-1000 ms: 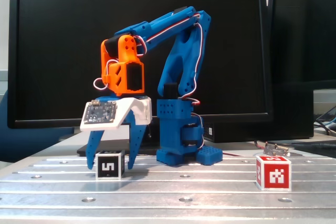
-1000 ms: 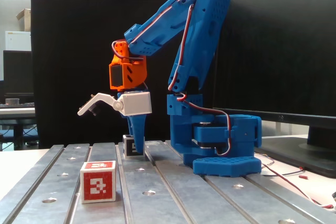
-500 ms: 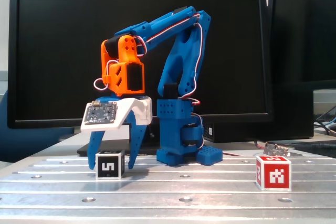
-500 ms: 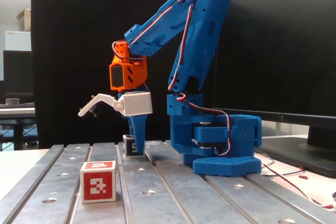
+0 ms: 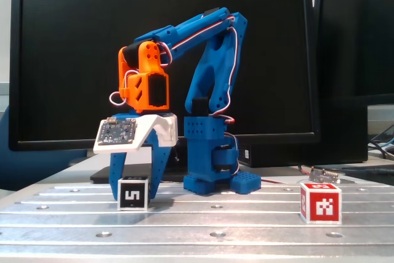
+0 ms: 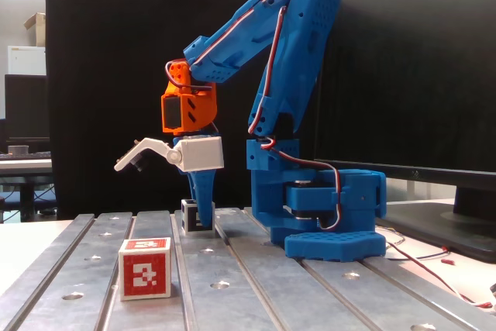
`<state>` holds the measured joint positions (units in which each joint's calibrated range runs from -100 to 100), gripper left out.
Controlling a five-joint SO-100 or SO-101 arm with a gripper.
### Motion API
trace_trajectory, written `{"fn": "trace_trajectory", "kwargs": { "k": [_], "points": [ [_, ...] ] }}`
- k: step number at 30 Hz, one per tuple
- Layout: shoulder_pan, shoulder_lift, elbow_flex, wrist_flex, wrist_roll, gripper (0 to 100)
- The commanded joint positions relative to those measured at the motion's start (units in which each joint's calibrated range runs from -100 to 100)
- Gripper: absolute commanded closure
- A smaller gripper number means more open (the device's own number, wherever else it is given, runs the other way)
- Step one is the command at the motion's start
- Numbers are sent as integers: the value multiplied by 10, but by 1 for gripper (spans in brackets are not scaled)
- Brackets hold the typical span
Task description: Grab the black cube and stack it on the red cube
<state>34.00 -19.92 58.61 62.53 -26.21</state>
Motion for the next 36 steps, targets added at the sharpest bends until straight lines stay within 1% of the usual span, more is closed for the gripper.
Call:
{"fn": "trace_trajectory", "kwargs": {
  "k": [1,14,21,30,36],
  "points": [
    [4,-8,-3,-1,2,85],
    [1,-9,-20,10,2,85],
    [-17,-2,-127,108,3,86],
    [-47,-3,-216,190,-4,86],
    [-83,-9,-263,254,-45,85]
  ]
}}
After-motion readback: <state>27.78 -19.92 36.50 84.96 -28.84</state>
